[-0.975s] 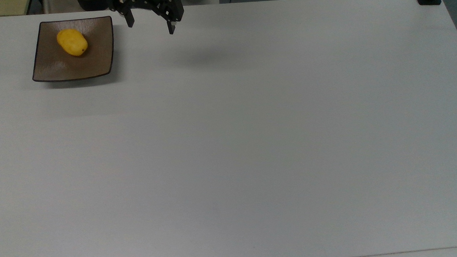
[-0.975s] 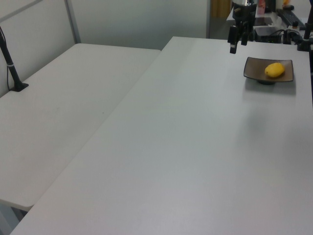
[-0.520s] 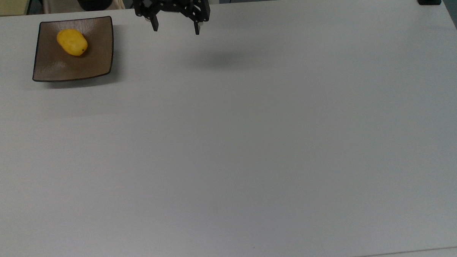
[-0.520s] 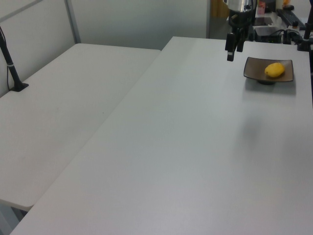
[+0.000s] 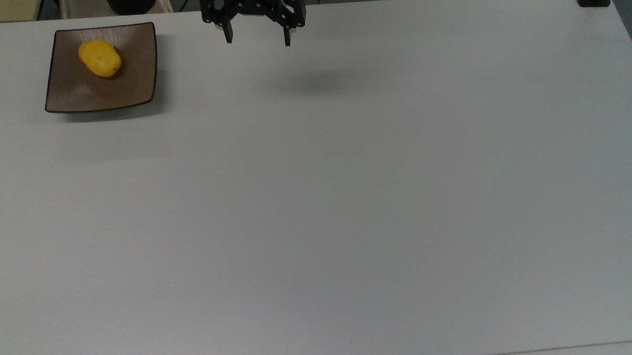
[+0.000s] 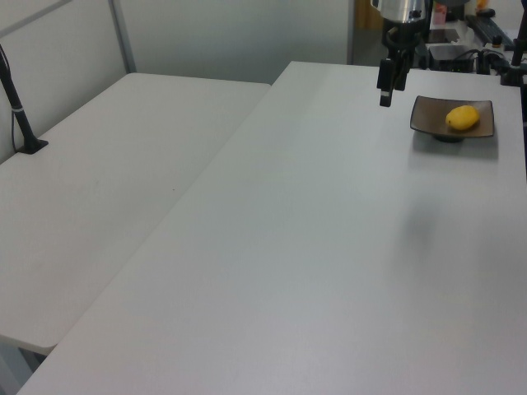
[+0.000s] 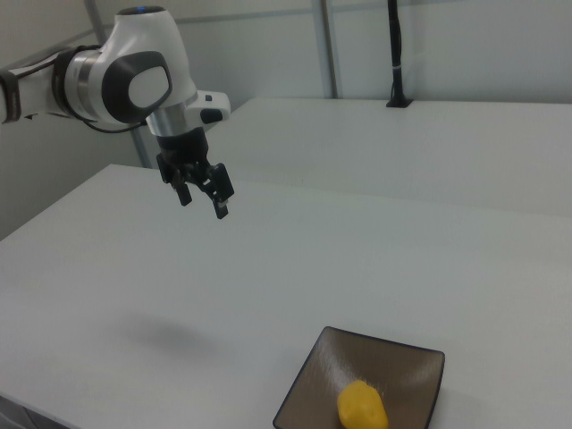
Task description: Put potatoes on a ceramic plate
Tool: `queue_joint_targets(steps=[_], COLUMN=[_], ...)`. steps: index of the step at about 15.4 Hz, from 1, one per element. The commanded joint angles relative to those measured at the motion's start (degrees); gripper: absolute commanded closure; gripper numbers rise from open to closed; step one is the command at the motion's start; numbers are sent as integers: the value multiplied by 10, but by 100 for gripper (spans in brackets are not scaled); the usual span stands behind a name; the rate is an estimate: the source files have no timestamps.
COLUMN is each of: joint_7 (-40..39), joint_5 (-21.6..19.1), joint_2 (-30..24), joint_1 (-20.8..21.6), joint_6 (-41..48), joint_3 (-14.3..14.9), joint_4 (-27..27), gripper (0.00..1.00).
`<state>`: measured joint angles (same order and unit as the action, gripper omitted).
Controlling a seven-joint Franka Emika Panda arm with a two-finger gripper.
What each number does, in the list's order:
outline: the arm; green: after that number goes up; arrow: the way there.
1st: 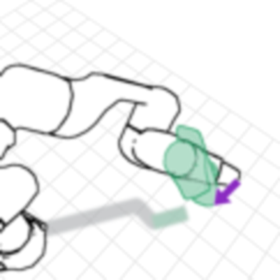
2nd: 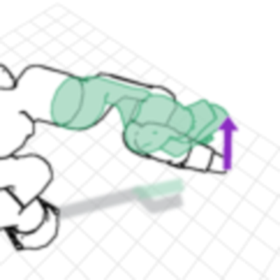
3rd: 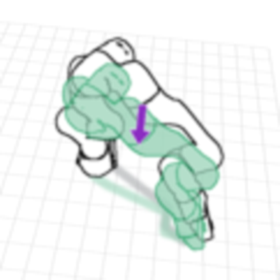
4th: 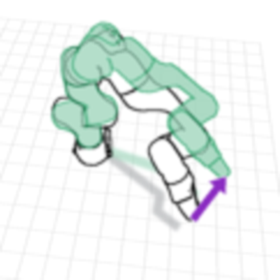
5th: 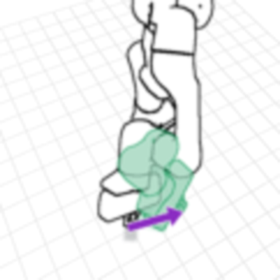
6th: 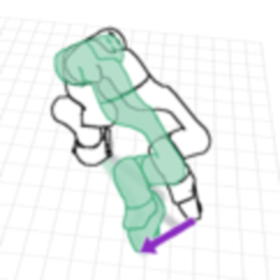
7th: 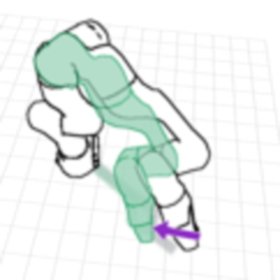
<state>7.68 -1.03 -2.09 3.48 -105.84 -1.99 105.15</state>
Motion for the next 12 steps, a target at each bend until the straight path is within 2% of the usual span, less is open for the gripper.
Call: queue_joint_targets(steps=[1, 4, 12], joint_7=[-18, -28, -39], joint_5=[-3, -2, -1], joint_2=[6, 22, 22], joint_1=[3, 3, 0], joint_6=[49, 60, 60], joint_3=[13, 13, 14], joint_4=[-34, -50, -50], gripper=[0, 0, 0])
